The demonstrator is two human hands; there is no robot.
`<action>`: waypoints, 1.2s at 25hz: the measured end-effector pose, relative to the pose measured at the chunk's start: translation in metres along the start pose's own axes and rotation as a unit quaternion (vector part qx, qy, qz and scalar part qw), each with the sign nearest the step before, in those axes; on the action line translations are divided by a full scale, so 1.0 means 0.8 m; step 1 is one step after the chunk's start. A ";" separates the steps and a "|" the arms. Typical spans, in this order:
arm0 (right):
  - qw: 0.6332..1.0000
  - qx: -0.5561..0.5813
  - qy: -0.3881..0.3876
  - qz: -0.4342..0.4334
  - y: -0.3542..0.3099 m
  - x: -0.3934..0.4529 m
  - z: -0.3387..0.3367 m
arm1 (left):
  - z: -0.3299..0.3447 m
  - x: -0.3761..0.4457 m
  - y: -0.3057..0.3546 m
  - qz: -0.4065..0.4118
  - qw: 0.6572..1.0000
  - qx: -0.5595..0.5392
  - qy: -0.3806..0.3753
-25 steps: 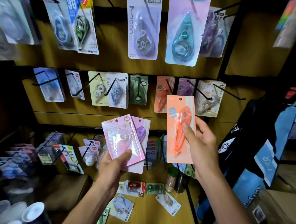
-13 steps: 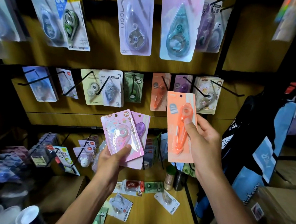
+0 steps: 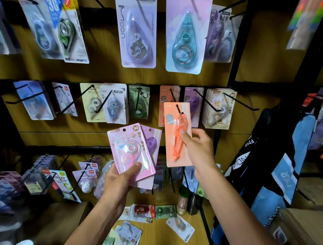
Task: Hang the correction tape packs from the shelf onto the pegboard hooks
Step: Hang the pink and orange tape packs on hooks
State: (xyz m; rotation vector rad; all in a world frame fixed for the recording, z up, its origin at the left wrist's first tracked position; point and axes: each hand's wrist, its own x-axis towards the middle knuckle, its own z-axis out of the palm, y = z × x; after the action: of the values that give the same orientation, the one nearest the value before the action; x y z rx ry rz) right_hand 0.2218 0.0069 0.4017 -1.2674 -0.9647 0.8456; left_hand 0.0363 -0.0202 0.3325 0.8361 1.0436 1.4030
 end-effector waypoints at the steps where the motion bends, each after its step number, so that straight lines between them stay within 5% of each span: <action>1: 1.000 0.007 0.003 0.025 0.002 0.021 0.011 | -0.003 0.004 0.002 0.002 1.000 -0.005 -0.002; 8: 0.998 0.010 0.012 0.068 0.028 0.176 0.081 | -0.034 0.031 0.025 0.029 1.000 0.008 -0.001; 12: 0.996 0.021 0.006 0.090 0.115 0.298 0.088 | -0.045 0.041 0.029 0.034 0.999 0.006 -0.020; 15: 0.994 0.047 0.045 0.087 0.067 0.177 0.085 | -0.043 0.042 0.024 0.035 0.999 -0.018 -0.029; 20: 0.964 0.093 -0.212 0.132 0.034 -0.019 0.063 | -0.012 0.024 0.011 0.036 0.997 -0.042 -0.050; 25: 0.977 0.142 -0.117 0.106 0.040 -0.029 0.010 | 0.014 0.000 0.001 0.015 0.998 -0.028 -0.051; 30: 0.985 0.160 -0.059 -0.014 0.027 -0.040 -0.081 | 0.014 0.001 -0.007 0.003 0.999 -0.043 -0.001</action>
State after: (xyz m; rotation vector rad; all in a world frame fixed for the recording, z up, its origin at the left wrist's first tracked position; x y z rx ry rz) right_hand 0.2703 -0.0442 0.3737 -0.9356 -0.8956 1.0176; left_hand 0.0489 -0.0186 0.3311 0.7783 0.9735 1.4410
